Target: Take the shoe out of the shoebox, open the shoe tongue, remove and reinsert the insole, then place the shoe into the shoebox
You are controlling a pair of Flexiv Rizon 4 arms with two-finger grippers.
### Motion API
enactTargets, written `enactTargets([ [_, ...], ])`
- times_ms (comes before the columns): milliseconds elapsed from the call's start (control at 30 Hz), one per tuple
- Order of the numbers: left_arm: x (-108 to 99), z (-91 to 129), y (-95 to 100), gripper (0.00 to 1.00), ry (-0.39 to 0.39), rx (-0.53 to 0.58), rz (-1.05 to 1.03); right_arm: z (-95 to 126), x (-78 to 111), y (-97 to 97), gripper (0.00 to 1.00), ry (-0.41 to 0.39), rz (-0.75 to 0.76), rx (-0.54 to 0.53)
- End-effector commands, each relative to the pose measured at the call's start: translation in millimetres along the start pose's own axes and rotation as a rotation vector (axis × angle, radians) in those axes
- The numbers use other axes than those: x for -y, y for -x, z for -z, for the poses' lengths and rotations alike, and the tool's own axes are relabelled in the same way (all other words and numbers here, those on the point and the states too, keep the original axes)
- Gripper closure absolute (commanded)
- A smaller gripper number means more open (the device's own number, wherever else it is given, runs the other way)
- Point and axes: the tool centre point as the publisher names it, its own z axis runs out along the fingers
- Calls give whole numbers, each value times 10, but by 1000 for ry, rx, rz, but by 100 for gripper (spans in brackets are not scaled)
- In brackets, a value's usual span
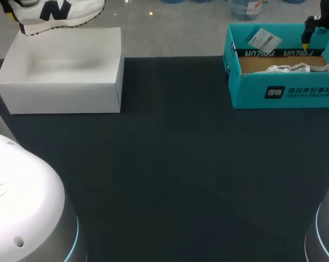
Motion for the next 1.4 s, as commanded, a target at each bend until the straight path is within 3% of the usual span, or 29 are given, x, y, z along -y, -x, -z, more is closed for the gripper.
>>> enactTargets([
  [33, -84, 27, -14, 100, -146, 3, -1, -1, 2, 0, 0, 1, 0, 0],
  [200, -7, 35, 46, 100, -141, -8, -16, -1, 2, 0, 0, 1, 0, 0],
  [567, 588, 158, 252, 100, -103, -38, -28, -1, 2, 0, 0, 1, 0, 0],
  [1167, 1485, 452, 549, 100, 93, -8, -20, -1, 2, 0, 0, 1, 0, 0],
  [1400, 1773, 589, 702, 100, 179, -46, -26, -1, 2, 0, 0, 1, 0, 0],
])
